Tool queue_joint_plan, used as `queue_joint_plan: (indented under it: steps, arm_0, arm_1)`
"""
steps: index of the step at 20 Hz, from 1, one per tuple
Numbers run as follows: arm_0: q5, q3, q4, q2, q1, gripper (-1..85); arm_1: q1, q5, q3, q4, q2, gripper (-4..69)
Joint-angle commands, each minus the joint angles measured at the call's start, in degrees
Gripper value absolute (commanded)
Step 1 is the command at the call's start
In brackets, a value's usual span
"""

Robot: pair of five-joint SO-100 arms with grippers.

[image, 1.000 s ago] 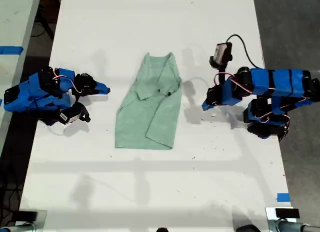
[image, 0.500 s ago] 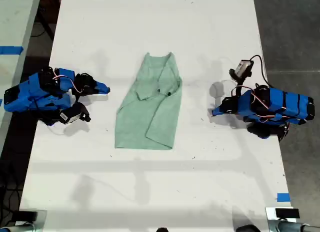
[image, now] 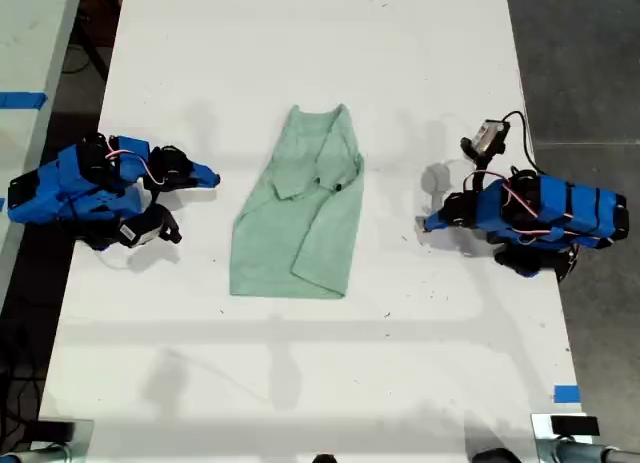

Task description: Fold t shirt

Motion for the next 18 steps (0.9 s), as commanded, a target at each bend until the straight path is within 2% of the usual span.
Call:
queue_joint_plan:
  steps: [1, 6, 18]
  arm_0:
    - [0.88, -0.35, -0.97, 0.26, -0.26, -0.2]
    - [1.05, -0.44, -0.97, 0.26, -0.09, -0.2]
    - [1.05, -0.44, -0.97, 0.26, 0.09, -0.2]
  arm_1:
    - [-1.14, 1.05, 1.76, 0.53, 0.70, 1.9]
    - [-1.93, 3.69, 1.67, 1.05, 0.70, 1.9]
    - [-1.58, 3.69, 1.67, 1.14, 0.70, 1.9]
